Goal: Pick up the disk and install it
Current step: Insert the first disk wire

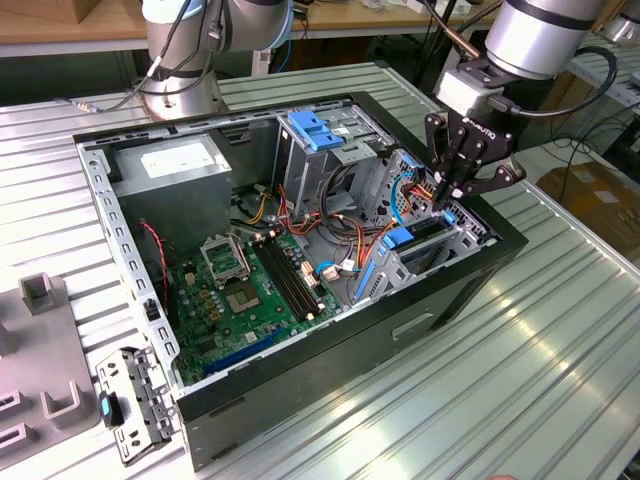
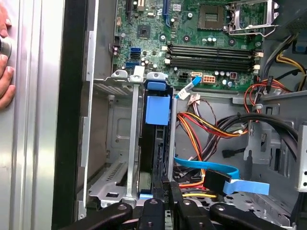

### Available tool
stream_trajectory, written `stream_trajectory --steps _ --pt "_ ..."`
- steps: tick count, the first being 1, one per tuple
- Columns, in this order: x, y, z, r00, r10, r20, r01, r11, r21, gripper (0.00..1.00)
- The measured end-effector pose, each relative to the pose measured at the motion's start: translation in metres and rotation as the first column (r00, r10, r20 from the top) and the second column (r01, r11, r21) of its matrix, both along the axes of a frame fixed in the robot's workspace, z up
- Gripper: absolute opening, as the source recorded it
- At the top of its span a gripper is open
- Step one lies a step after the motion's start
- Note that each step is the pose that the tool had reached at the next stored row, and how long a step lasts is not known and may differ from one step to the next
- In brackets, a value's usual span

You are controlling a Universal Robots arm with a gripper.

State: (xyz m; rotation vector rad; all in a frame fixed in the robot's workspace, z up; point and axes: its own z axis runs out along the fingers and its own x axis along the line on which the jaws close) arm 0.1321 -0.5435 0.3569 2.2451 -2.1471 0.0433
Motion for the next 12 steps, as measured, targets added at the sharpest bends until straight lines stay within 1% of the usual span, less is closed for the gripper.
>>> stream_trajectory --steps 1,5,7,8,10,11,12 --pt "-0.002 0.0 -0.0011 1.0 -0.009 0.0 0.009 1.0 0.0002 0.17" --pt "-0.008 0.0 -0.0018 0.9999 -0.014 0.0 0.014 0.9999 0.0002 0.17" --pt "-0.0082 0.0 -0.0024 0.9996 -0.027 0.0 0.027 0.9996 -0.0001 0.17" --pt "-0.0082 -0.0001 -0.0033 0.9992 -0.041 0.0 0.041 0.9992 0.0001 0.17" --pt "-0.0083 -0.0005 -0.0053 0.9985 -0.056 0.0 0.056 0.9985 0.0002 0.17" --pt "-0.0083 -0.0009 -0.0069 0.9979 -0.065 0.0 0.065 0.9979 0.0 0.17" --pt "-0.0083 -0.0024 -0.008 0.9978 -0.067 0.0 0.067 0.9978 -0.0002 0.17"
